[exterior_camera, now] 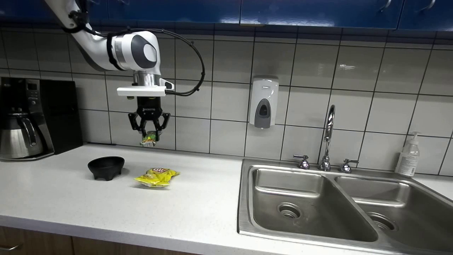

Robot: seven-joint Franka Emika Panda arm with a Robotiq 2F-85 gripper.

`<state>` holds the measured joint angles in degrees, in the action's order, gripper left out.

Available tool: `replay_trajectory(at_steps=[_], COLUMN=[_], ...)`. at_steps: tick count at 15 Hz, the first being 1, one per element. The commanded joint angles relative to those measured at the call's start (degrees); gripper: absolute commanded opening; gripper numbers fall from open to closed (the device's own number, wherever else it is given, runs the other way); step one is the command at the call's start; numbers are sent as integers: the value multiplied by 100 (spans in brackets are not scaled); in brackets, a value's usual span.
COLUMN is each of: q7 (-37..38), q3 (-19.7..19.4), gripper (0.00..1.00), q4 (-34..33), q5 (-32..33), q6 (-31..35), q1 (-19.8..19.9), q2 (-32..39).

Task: Put the green packet in the bowl

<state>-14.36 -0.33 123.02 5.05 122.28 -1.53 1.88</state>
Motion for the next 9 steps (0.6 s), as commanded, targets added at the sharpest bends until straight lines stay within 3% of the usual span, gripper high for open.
replay_trajectory(at_steps=[1,9], q7=[6,385], q3=[134,378], gripper=[16,16], q4=[-277,-268], q5=[114,18], q6=[-276,-348], q1=[-57,-295], q2=[143,249])
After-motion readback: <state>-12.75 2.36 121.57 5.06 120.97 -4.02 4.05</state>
